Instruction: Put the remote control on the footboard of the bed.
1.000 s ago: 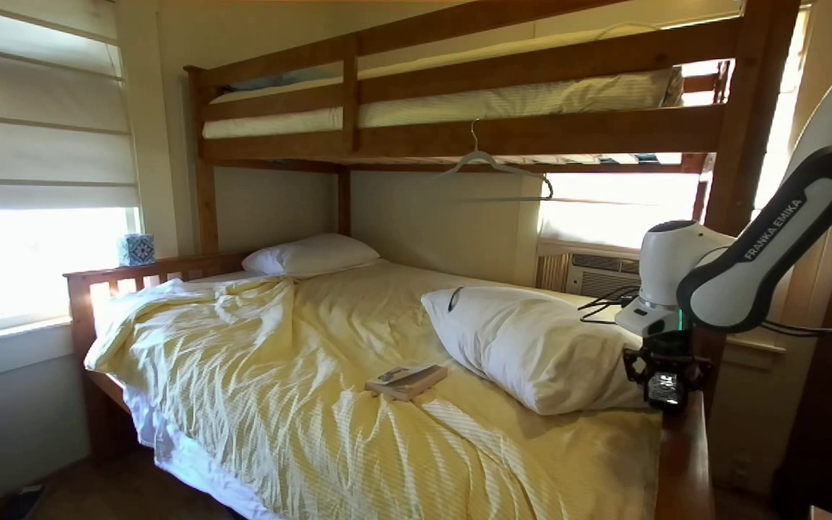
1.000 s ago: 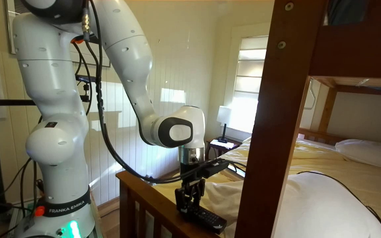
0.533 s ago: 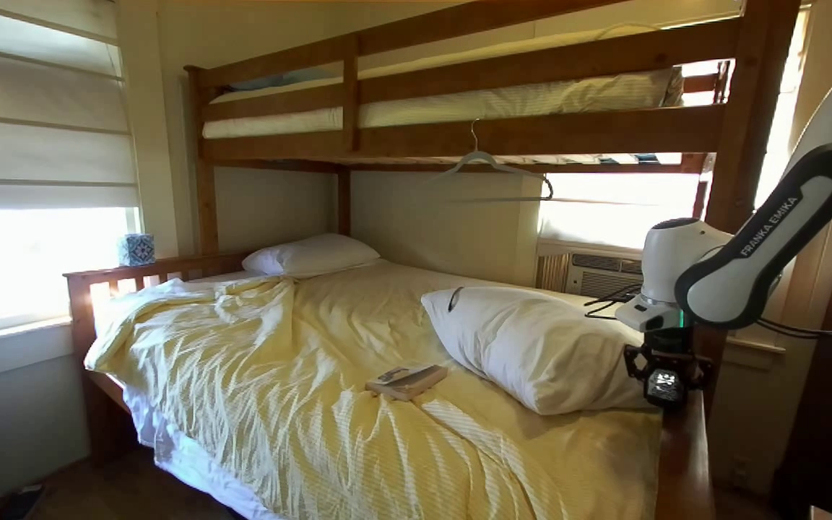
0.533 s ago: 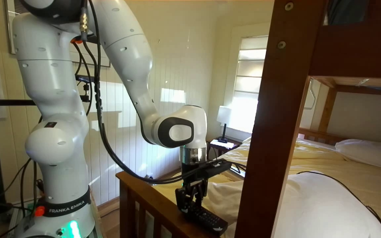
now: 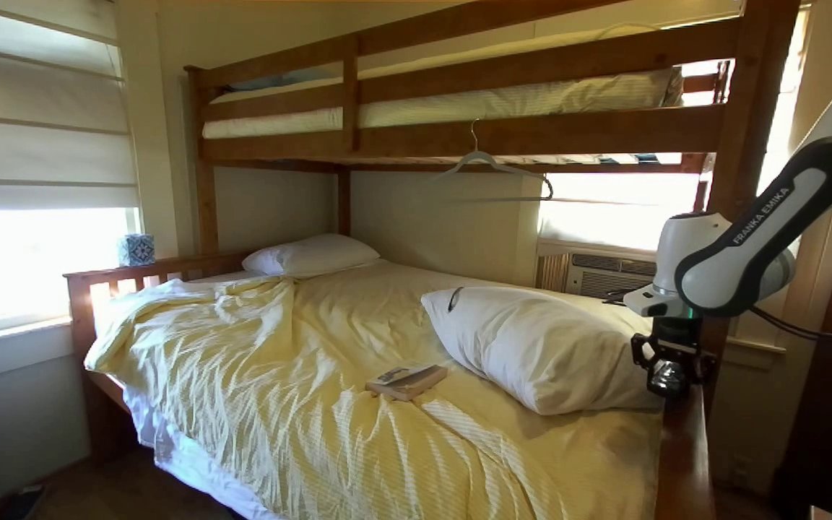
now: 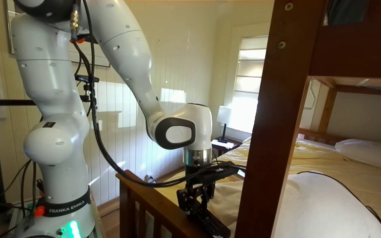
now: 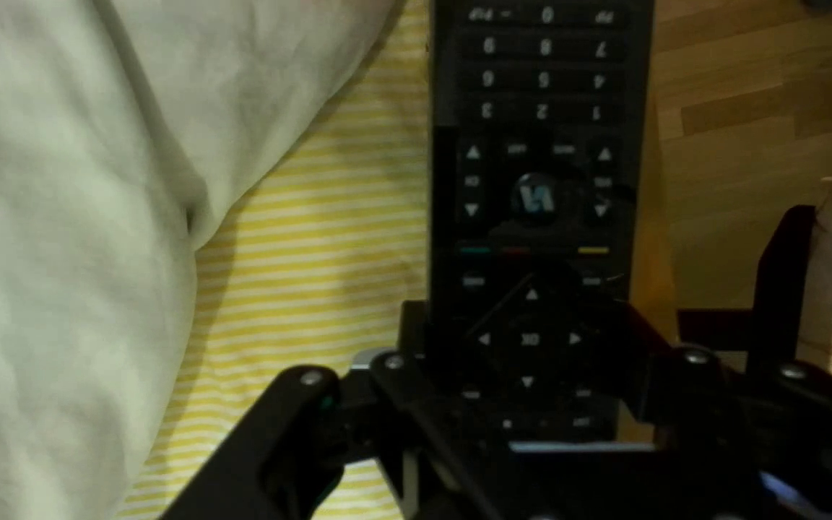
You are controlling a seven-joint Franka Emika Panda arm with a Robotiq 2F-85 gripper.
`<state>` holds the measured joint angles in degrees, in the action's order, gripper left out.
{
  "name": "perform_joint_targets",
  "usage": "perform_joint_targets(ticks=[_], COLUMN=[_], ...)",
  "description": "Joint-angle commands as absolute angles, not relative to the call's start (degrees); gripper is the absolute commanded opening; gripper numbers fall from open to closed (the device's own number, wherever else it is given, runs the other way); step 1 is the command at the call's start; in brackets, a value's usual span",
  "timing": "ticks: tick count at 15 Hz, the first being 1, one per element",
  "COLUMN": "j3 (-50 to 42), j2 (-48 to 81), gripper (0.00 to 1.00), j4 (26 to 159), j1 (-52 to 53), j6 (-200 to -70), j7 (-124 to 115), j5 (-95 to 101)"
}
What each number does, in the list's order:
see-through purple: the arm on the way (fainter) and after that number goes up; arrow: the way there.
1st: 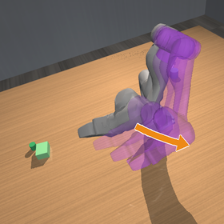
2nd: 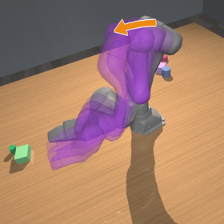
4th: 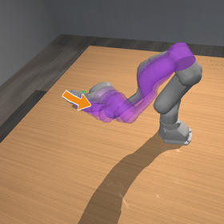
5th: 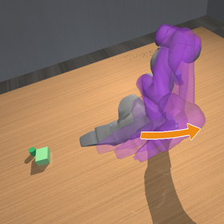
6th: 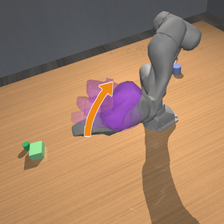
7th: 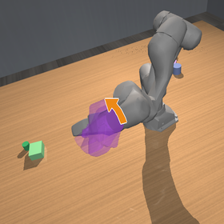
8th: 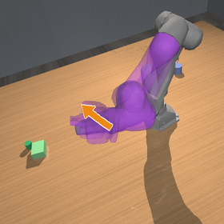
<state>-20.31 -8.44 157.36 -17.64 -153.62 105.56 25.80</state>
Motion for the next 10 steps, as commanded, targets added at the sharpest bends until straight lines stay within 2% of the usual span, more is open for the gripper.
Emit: perform_joint_targets(ticks=[1, 10], j3=[-20.6, -22.2], j2=[-9.4, -9.5], gripper=[0.36, 0.36], j4=[157.3, 157.3], j1=[-18.0, -19.6], j6=[-153.8, -152.9], j7=[106.2, 104.9], j5=[22.6, 19.1])
